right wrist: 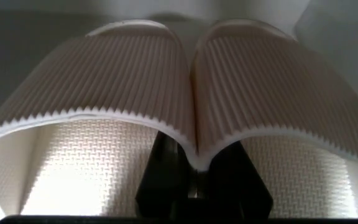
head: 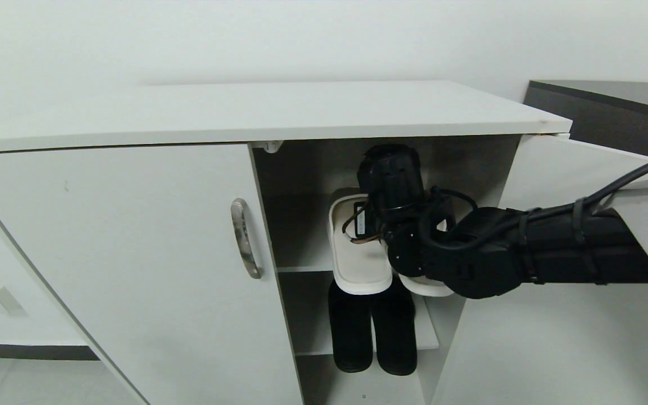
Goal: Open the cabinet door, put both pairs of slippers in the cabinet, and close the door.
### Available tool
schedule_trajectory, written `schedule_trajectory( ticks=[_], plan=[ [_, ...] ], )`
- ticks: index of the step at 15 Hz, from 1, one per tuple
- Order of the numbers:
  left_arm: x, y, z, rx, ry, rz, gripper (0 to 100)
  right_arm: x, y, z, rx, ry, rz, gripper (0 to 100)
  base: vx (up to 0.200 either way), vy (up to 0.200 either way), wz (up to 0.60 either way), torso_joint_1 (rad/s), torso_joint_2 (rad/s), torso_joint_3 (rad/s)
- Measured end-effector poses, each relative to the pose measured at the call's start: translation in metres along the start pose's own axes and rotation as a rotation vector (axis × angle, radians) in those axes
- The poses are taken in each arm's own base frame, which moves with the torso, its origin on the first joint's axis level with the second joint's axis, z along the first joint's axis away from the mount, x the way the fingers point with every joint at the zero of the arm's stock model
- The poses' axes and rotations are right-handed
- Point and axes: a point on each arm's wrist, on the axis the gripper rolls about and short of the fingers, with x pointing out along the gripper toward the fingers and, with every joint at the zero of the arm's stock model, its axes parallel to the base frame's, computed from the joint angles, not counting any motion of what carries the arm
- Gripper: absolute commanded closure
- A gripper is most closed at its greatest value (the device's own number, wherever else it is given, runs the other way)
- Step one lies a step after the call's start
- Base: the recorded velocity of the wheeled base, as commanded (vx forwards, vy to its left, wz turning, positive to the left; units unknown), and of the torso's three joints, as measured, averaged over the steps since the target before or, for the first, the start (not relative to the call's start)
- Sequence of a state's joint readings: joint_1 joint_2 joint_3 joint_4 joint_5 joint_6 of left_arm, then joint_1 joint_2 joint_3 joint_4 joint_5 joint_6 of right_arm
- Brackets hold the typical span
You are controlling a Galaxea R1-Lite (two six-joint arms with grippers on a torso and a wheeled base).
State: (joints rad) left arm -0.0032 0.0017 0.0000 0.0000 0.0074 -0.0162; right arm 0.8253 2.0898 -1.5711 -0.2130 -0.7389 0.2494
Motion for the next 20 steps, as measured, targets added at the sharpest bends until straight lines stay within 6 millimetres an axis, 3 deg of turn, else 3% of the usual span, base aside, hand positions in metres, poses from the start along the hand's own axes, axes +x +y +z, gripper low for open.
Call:
schedule_trajectory(
  ticks=[5,14,15,20],
  plan=[
    [0.000,0.000,0.000,-0.001,0.000,0.000,100,0.024,0.004,0.000,0.024,-0.018,-0.024,100,0.000,0.000,0.00,0.000,0.00,0.000],
    [0.000,0.000,0.000,-0.002,0.000,0.000,100,0.043,0.008,-0.012,0.013,-0.007,-0.041,100,0.000,0.000,0.00,0.000,0.00,0.000],
    [0.000,0.000,0.000,-0.002,0.000,0.000,100,0.044,0.008,-0.013,0.013,-0.006,-0.042,0,0.000,0.000,0.00,0.000,0.00,0.000],
    [0.000,0.000,0.000,-0.002,0.000,0.000,100,0.041,0.007,-0.015,0.007,0.002,-0.043,0,0.000,0.000,0.00,0.000,0.00,0.000]
  ],
)
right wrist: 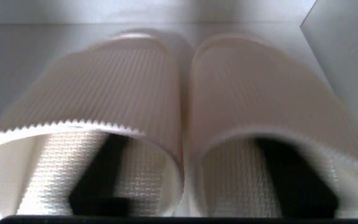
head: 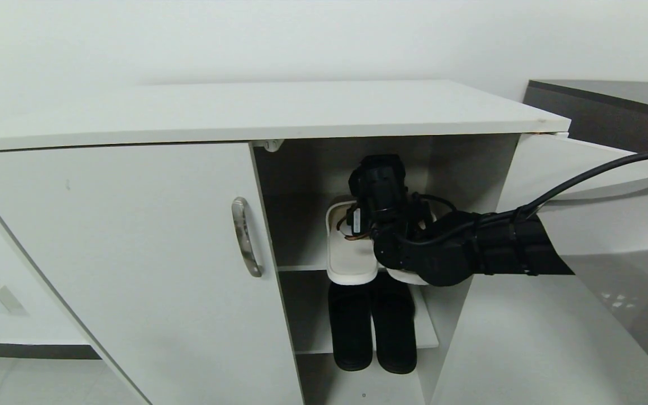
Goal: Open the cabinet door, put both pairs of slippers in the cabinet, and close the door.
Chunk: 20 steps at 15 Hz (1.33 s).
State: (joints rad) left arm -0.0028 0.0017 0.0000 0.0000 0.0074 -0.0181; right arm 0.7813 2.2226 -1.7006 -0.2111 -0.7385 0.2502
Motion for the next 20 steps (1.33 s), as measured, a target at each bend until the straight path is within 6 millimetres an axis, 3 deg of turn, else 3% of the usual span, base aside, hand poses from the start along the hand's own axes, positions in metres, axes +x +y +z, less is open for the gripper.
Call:
schedule_trajectory(
  ticks=[5,11,15,20],
  plan=[
    [0.000,0.000,0.000,0.001,0.000,0.000,100,-0.032,-0.010,0.001,-0.024,0.021,0.022,0,0.000,0.000,0.00,0.000,0.00,0.000],
    [0.000,0.000,0.000,0.003,0.000,-0.004,100,-0.098,-0.031,-0.008,-0.036,0.017,0.117,0,0.000,0.000,0.00,0.000,0.00,0.000],
    [0.000,0.000,0.000,0.004,0.001,-0.005,100,-0.134,-0.058,-0.018,-0.026,0.010,0.214,0,-0.200,0.000,0.00,0.005,0.00,0.002],
    [0.000,0.000,0.000,0.002,0.000,-0.006,100,-0.147,-0.068,-0.015,-0.020,0.002,0.233,0,-0.200,0.000,0.00,0.001,0.00,0.003]
  ],
)
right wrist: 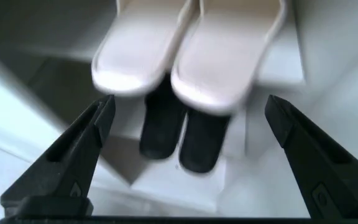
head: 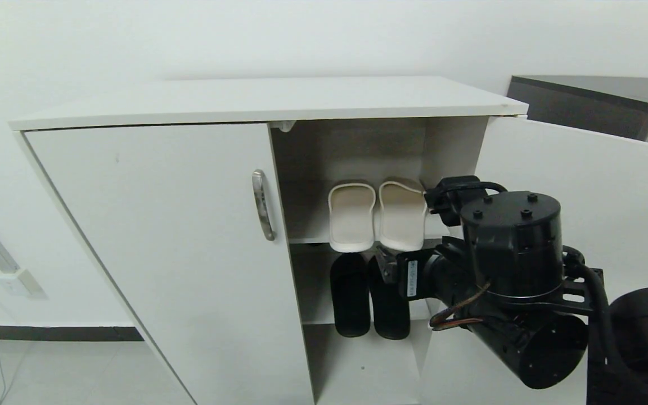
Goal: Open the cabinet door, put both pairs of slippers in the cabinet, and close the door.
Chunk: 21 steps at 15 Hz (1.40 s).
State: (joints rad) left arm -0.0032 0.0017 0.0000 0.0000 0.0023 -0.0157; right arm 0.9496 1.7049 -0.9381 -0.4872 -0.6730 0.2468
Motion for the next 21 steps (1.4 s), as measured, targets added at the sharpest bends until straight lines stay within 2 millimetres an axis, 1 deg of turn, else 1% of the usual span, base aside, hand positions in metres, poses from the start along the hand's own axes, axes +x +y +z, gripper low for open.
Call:
schedule_trajectory(
  ticks=[5,9,10,12,15,17,19,21],
  plan=[
    [0.000,0.000,0.000,-0.001,0.000,0.000,100,-0.001,0.000,-0.001,0.003,0.002,0.008,0,-0.200,0.000,0.00,0.002,0.00,0.002],
    [0.000,0.000,0.000,-0.001,0.000,-0.001,100,-0.002,0.000,-0.007,-0.005,0.017,0.008,0,-0.200,0.000,0.00,0.002,0.00,0.004],
    [0.000,0.000,0.000,-0.001,0.001,-0.001,100,-0.002,0.000,-0.008,-0.009,0.022,0.008,100,-0.200,0.000,0.00,0.007,0.01,0.007],
    [0.000,0.000,0.000,-0.001,0.001,0.001,100,-0.003,0.001,-0.009,0.004,0.007,0.025,100,-0.200,0.000,0.00,0.005,0.00,0.000],
    [0.000,0.000,0.000,-0.002,0.000,-0.001,100,-0.003,-0.001,-0.015,0.014,-0.005,0.063,100,-0.200,0.000,0.00,-0.001,0.00,0.006],
    [0.000,0.000,0.000,-0.001,0.000,0.000,100,-0.002,-0.005,-0.019,-0.002,-0.011,0.082,100,0.000,0.000,0.00,0.000,0.00,0.000],
    [0.000,0.000,0.000,-0.001,0.000,0.000,100,0.000,-0.010,-0.027,-0.046,0.002,0.074,100,0.000,0.000,0.00,0.000,0.00,0.000],
    [0.000,0.000,0.000,-0.001,0.000,0.000,100,0.003,-0.012,-0.030,-0.054,0.011,0.065,100,0.000,0.000,0.00,0.000,0.00,0.000]
  ],
)
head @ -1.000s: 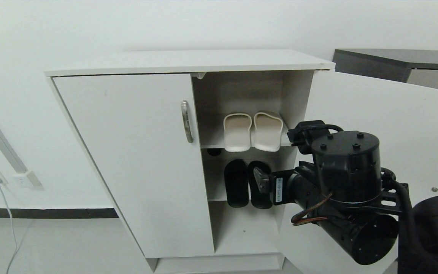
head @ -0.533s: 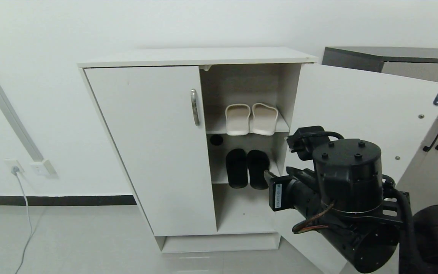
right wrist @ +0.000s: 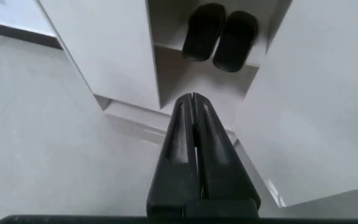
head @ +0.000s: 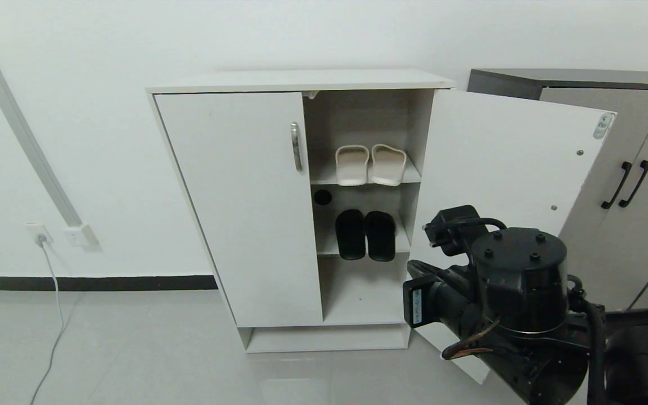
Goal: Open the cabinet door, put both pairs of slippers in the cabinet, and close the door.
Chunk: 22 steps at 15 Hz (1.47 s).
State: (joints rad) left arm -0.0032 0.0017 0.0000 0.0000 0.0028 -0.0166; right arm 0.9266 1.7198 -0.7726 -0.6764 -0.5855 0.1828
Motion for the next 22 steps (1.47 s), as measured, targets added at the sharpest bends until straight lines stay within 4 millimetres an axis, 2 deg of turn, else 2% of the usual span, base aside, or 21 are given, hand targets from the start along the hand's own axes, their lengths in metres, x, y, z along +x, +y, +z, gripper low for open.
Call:
schedule_trajectory(
  ticks=[12,22],
  plan=[
    [0.0000,0.0000,0.0000,0.000,0.000,0.000,100,0.0062,-0.0003,-0.0083,-0.016,0.026,-0.013,100,0.000,0.000,0.00,0.000,-0.01,-0.009],
    [0.0000,0.0000,0.0000,-0.001,0.000,0.000,100,0.0070,-0.0024,-0.0106,-0.020,0.034,-0.021,100,0.000,0.000,0.00,0.064,-0.40,-0.341]
  ],
)
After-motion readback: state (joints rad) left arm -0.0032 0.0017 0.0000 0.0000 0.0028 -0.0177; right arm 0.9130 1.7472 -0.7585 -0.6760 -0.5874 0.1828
